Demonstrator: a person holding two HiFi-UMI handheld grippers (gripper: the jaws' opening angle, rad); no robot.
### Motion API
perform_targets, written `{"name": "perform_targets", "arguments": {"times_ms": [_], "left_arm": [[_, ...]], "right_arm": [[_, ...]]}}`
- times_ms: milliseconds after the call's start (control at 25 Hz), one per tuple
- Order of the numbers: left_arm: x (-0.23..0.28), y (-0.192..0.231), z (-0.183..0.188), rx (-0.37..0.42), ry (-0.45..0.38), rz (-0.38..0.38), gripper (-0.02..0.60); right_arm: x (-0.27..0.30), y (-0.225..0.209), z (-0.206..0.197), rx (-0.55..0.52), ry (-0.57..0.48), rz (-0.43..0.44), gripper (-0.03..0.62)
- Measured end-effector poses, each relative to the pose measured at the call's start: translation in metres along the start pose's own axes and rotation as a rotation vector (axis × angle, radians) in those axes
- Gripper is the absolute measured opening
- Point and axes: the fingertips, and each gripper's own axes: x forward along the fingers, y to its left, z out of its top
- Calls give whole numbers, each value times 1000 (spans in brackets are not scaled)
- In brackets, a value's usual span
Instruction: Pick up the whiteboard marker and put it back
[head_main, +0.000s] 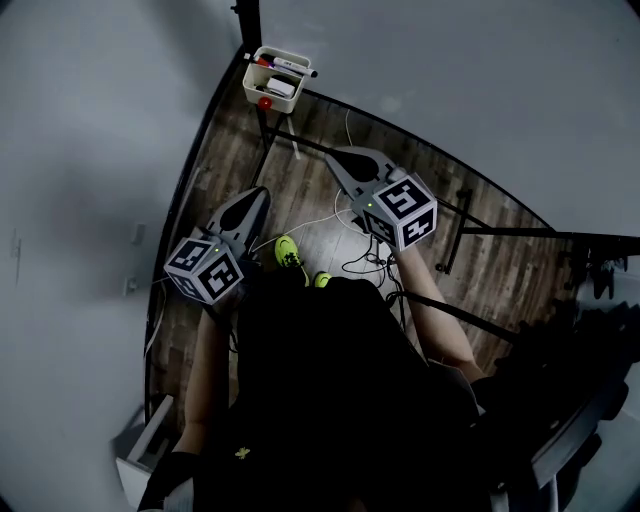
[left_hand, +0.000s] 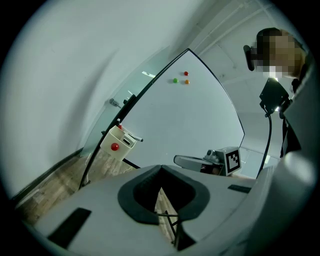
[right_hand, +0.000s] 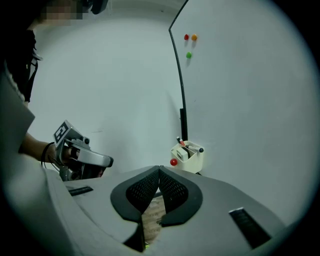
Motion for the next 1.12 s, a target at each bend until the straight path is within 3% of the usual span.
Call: {"name": "perform_targets", "arguments": {"times_ms": [640, 1120], "left_arm": [[-8, -39, -35, 35, 6, 78, 32], [-24, -96, -62, 90, -32, 99, 32]], "right_arm": [[-71, 20, -49, 35, 19, 75, -2], [-121, 48, -49, -15, -39, 151, -2]]}}
